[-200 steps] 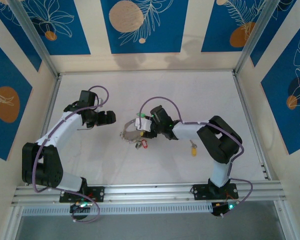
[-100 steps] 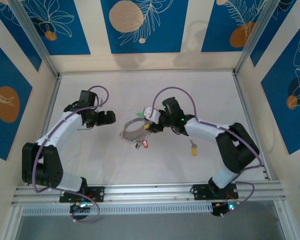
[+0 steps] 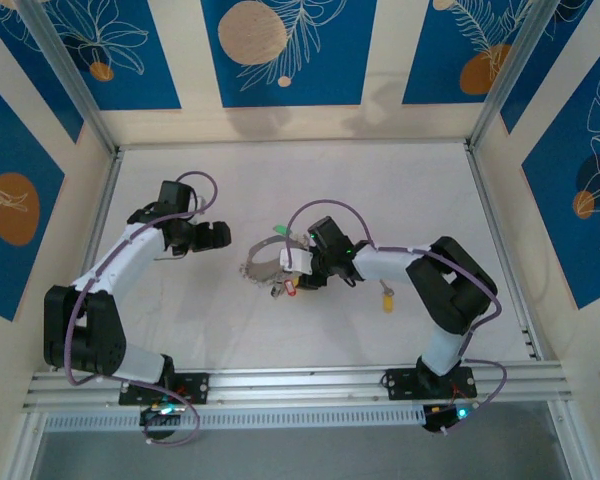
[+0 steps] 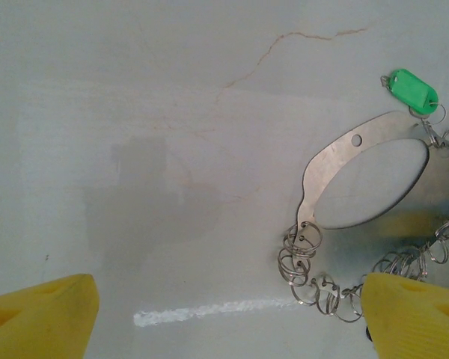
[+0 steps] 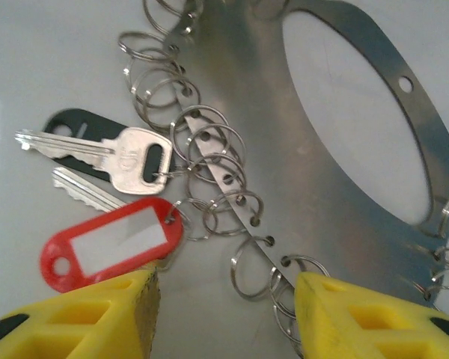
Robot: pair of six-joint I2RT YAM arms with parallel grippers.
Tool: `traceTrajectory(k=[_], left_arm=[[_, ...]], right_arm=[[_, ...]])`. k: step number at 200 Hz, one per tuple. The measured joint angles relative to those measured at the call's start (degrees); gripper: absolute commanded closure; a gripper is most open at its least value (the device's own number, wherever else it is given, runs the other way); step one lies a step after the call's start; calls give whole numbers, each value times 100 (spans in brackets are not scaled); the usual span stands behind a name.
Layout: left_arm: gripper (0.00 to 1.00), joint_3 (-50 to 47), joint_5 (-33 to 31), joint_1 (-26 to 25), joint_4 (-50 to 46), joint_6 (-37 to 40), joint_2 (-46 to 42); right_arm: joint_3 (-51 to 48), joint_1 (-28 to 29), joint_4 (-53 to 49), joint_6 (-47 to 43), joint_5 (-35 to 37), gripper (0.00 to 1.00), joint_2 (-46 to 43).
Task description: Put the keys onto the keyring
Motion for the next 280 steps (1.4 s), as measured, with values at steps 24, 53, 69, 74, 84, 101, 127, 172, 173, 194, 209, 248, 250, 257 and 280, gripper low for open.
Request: traceTrajectory(k=[24, 53, 69, 74, 84, 101, 127, 172, 173, 194, 209, 248, 250, 257, 280], left_arm=[[9, 0, -2, 0, -13, 0, -2], [10, 0, -2, 0, -11, 0, -2], [9, 0, -4, 0, -15, 0, -2], [9, 0, -4, 0, -15, 0, -4], [10, 0, -7, 0, -13, 0, -17], [9, 0, -7, 0, -13, 0, -35], [10, 0, -7, 0, -17, 0, -35], [9, 0, -7, 0, -28, 0, -39], [9, 0, -7, 0, -28, 0, -39], [9, 0, -7, 0, -31, 0, -57], [9, 0, -7, 0, -31, 0, -57], [9, 0, -22, 0, -31, 2, -59], [9, 0, -24, 0, -31, 2, -59], [9, 0, -24, 0, -31, 0, -59], [10, 0, -26, 0, -31, 2, -59]], right_arm=[[0, 48, 219, -22, 326, 52, 20], [0, 153, 409, -24, 566, 52, 116], [0, 208, 455, -26, 610, 52, 184], [0, 214, 450, -31, 623, 51, 197], [-2, 214, 442, -44, 621, 51, 212], [-26, 214, 455, -66, 579, 49, 214], [-39, 214, 433, -85, 529, 50, 214], [-39, 273, 533, -76, 638, 60, 254], [-39, 273, 538, -76, 649, 60, 256], [-48, 289, 706, -85, 813, 65, 284], [-66, 289, 839, -92, 957, 69, 334], [-177, 295, 1099, -103, 1182, 74, 356], [-179, 295, 1108, -105, 1182, 75, 356], [-181, 299, 1123, -103, 1204, 75, 361], [-195, 315, 1163, -96, 1248, 78, 369]])
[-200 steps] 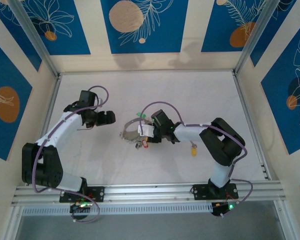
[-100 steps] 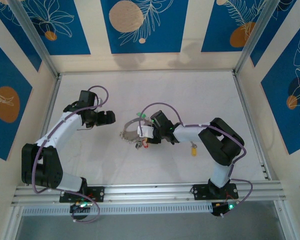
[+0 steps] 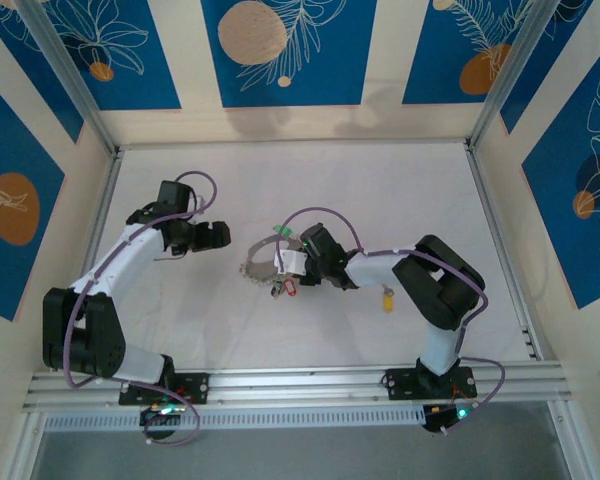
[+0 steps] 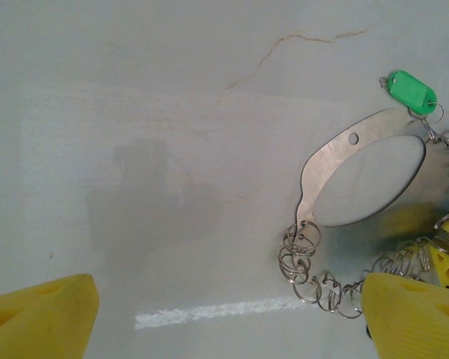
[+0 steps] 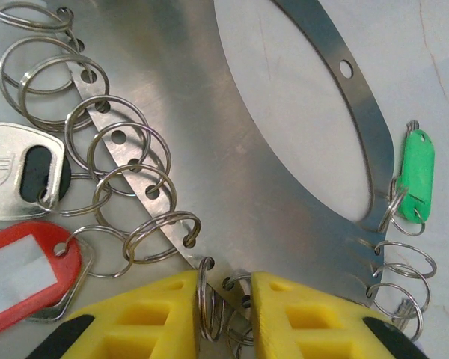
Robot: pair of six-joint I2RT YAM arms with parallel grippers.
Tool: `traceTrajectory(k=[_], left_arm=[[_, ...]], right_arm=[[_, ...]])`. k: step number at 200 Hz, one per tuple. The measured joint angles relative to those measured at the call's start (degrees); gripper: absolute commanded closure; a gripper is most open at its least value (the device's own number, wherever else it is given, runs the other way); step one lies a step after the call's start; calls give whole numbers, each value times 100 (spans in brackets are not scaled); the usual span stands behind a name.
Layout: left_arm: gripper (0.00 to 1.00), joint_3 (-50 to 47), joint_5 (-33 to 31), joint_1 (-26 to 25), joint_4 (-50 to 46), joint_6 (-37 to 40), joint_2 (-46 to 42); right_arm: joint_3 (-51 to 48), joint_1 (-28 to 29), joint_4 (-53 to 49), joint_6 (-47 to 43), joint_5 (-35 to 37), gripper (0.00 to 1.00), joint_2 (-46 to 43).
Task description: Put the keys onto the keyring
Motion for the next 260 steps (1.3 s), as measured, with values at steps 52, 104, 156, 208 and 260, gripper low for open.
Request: traceTrajectory(k=[52, 104, 156, 208, 260], left_arm=[[9, 0, 0, 0, 0, 44, 0], [10, 0, 122, 0, 31, 59, -20], [14, -302, 1047, 0, 885, 61, -640], [19, -680, 2013, -424, 1941, 1051, -1423], [36, -1152, 2691, -1464, 2708, 3180, -2155]], right_arm=[[-85, 0, 118, 26, 20, 90, 2], [-271, -39, 278, 245, -72, 100, -127], [-758, -529, 470, 872, -960, 100, -1180], [-1257, -1132, 1014, 1602, -2516, 100, -2236], [-1338, -1478, 1180, 2181, -3884, 100, -2761]])
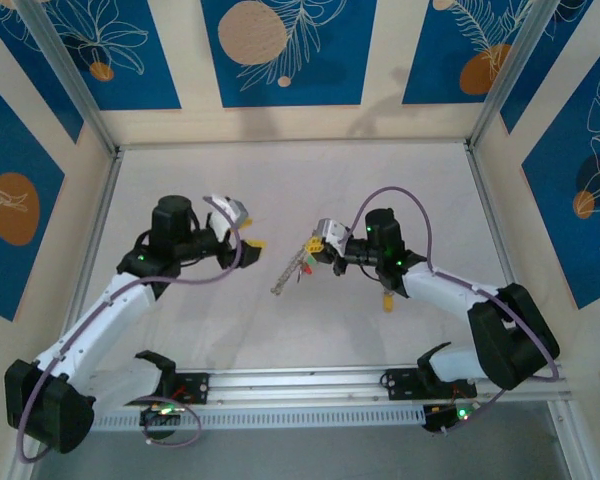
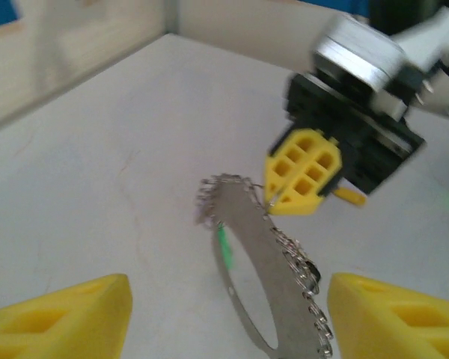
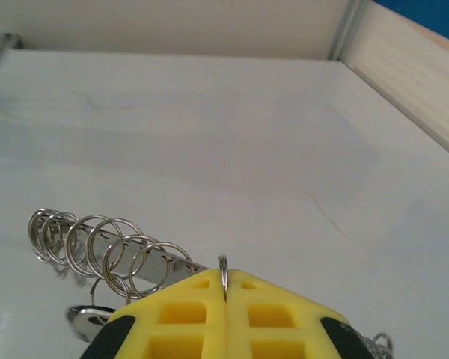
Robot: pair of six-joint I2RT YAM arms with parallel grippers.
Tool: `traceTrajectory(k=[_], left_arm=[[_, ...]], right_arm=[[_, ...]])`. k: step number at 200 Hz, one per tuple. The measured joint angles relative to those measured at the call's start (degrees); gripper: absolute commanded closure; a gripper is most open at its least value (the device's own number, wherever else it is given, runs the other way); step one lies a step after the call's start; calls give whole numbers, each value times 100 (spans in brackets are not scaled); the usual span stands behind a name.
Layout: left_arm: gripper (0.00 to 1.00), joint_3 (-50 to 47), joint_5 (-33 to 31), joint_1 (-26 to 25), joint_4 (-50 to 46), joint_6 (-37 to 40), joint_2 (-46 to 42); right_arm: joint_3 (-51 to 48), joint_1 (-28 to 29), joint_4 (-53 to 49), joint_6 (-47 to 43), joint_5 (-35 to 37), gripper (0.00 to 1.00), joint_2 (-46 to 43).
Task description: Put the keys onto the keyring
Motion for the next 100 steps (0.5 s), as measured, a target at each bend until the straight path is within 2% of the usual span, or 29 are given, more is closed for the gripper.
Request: traceTrajectory(k=[34, 63, 100], left_arm=[[50, -22, -81, -365, 120, 813, 313], [65, -22, -240, -601, 149, 1377, 442], [67, -151, -365, -970, 544, 1582, 566]], right_arm=[[0, -46, -142, -26, -758, 100, -286], [0, -9, -437, -155, -1032, 100, -348], [0, 122, -605, -238, -1147, 100, -348]])
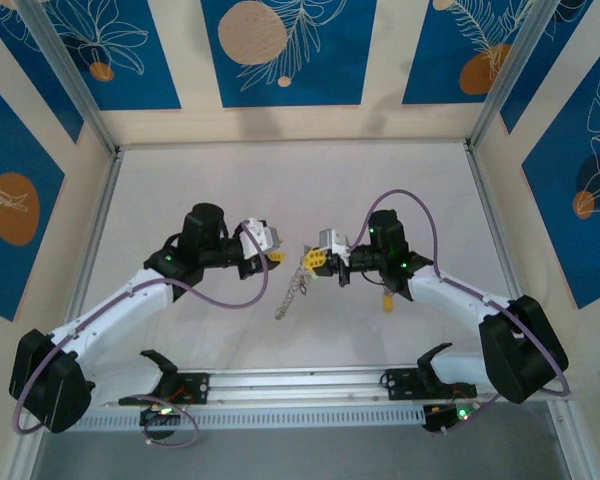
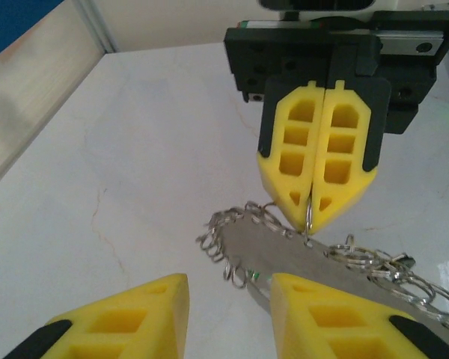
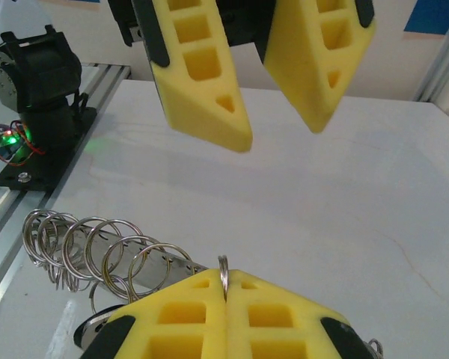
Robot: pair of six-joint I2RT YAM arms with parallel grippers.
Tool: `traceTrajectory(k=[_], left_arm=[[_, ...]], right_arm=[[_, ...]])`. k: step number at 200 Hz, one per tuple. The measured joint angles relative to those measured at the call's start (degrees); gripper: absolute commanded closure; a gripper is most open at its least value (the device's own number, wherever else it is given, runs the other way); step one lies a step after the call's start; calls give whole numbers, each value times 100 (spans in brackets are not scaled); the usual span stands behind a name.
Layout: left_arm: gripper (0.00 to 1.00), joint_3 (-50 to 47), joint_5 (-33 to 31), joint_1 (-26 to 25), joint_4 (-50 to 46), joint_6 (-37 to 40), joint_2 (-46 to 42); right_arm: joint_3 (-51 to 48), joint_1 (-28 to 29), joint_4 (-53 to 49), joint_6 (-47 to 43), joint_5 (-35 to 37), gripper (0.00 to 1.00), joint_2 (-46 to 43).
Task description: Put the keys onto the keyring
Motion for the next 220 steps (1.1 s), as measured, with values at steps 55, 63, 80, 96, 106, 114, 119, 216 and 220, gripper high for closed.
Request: traceTrajectory(k=[55, 63, 80, 96, 106, 114, 119, 216, 220], left_arm=[[62, -55, 214, -297, 4, 293, 229], [64, -55, 236, -306, -35, 297, 271], [67, -55, 258, -319, -96, 330, 363], [70, -55, 256, -332, -131, 332, 439], [73, -52, 256, -337, -151, 334, 479], [75, -48, 251, -339, -162, 332, 514], [76, -46, 238, -343, -166, 337, 535], [100, -48, -308, -354, -304, 411, 588], [100, -48, -332, -354, -319, 413, 588]], right_arm=[[0, 92, 103, -68, 42, 100, 98], [0, 120, 131, -96, 72, 100, 111], [0, 214, 168, -131, 166, 100, 149], [0, 332, 184, -151, 310, 100, 166], [0, 396, 219, -160, 422, 100, 181], [0, 431, 240, -173, 503, 100, 201], [0, 448, 251, -181, 560, 100, 223], [-87, 748, 533, -236, 1532, 98, 352], [-90, 763, 557, -236, 1561, 95, 369]])
